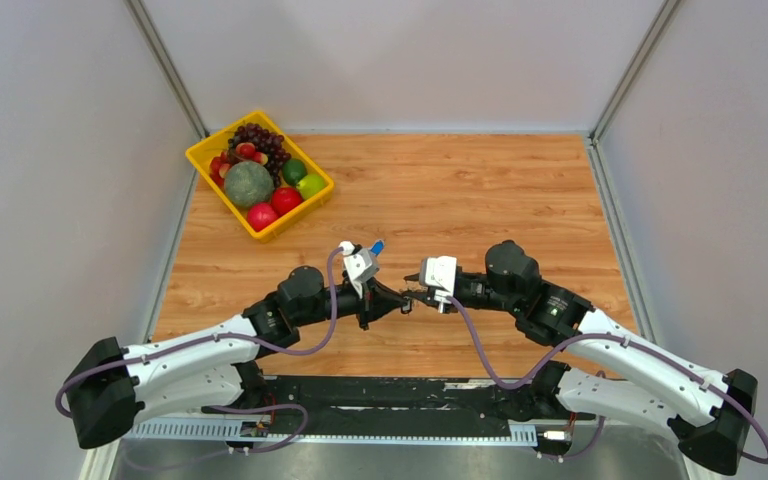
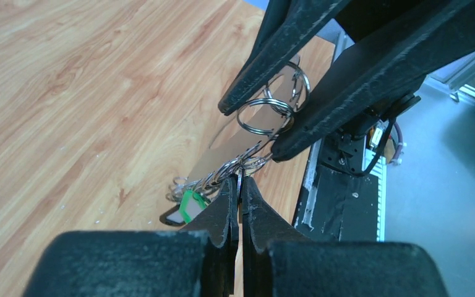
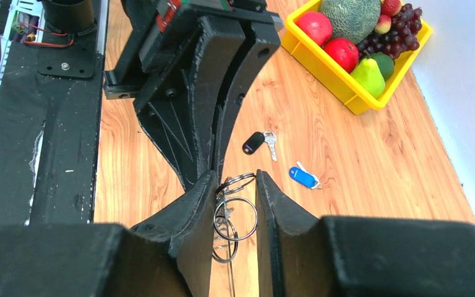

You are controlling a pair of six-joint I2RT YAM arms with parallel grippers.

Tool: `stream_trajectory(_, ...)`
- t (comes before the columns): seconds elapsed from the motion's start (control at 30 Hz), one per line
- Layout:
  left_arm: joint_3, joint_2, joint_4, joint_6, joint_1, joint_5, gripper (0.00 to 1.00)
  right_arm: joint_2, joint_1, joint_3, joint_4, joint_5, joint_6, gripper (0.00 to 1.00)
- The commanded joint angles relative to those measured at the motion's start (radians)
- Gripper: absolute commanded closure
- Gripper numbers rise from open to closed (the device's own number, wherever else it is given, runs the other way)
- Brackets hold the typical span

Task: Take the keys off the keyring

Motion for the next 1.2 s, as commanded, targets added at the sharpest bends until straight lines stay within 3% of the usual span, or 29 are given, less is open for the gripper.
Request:
stream_trajectory(0.0, 0.014, -0.059, 0.003, 0.016, 0.003, -0.02, 1.0, 0.0, 0.0, 0.048, 0.043, 0.042, 0.054, 1.0)
stream_trajectory(0.53, 0.117, -0.091, -0.287, 0.023, 0.003, -0.037, 1.0, -0.021, -0.001, 0.008, 0.065, 0.177, 0.144, 1.0)
stream_trajectory(1.17, 0.255, -0.153, -0.55, 0.154, 0.002, -0.228, 1.0, 0.0, -0.001, -0.047, 0.103, 0.182, 0.245, 1.0)
